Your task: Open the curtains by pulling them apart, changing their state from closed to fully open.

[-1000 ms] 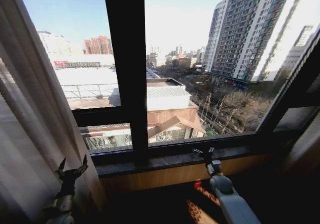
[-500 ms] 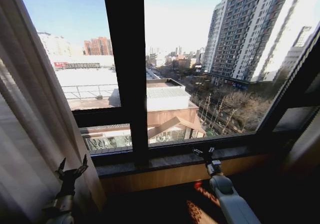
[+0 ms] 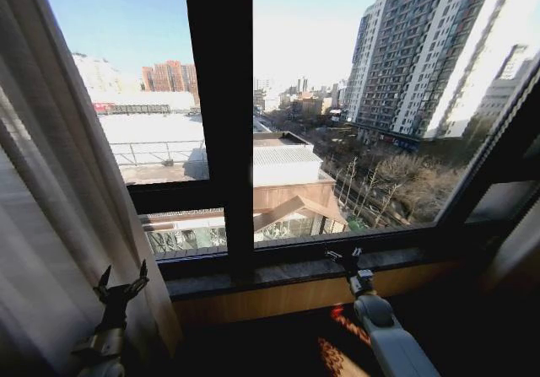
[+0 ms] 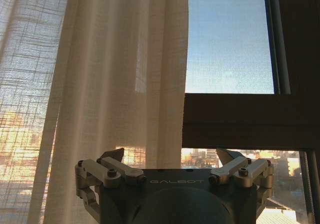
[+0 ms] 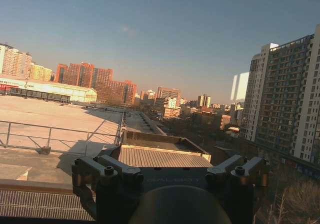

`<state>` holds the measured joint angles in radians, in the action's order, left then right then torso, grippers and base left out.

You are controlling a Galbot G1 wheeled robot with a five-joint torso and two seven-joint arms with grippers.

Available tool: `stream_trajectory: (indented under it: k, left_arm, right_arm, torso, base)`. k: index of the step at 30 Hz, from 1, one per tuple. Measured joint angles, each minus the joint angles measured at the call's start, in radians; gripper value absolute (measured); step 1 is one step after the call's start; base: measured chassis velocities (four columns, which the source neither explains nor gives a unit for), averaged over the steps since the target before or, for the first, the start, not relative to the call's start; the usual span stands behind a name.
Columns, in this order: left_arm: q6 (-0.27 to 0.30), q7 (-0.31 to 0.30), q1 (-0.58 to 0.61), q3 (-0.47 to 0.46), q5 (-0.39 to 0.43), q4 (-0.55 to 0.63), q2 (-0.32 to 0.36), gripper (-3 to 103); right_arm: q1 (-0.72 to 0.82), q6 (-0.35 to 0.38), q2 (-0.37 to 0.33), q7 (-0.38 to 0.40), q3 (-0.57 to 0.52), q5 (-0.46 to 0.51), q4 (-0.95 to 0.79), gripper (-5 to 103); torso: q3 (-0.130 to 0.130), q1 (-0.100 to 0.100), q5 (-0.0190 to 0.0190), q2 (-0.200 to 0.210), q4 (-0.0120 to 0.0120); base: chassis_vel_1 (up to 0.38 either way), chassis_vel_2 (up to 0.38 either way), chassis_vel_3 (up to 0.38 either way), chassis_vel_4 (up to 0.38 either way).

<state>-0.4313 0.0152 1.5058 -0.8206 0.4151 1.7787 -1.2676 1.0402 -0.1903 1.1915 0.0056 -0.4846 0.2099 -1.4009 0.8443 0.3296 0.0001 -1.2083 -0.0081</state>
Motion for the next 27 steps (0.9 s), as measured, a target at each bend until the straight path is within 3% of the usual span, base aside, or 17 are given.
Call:
stream_trajectory:
  k: [27]
  left_arm:
    - [0.000,0.000,0.000,0.000,0.000,0.000,0.000,100]
  right_arm:
    - [0.000,0.000,0.000,0.000,0.000,0.000,0.000,100]
  torso:
    - [0.000,0.000,-0.0001,0.000,0.0001]
  base:
    - [0.000,0.000,0.000,0.000]
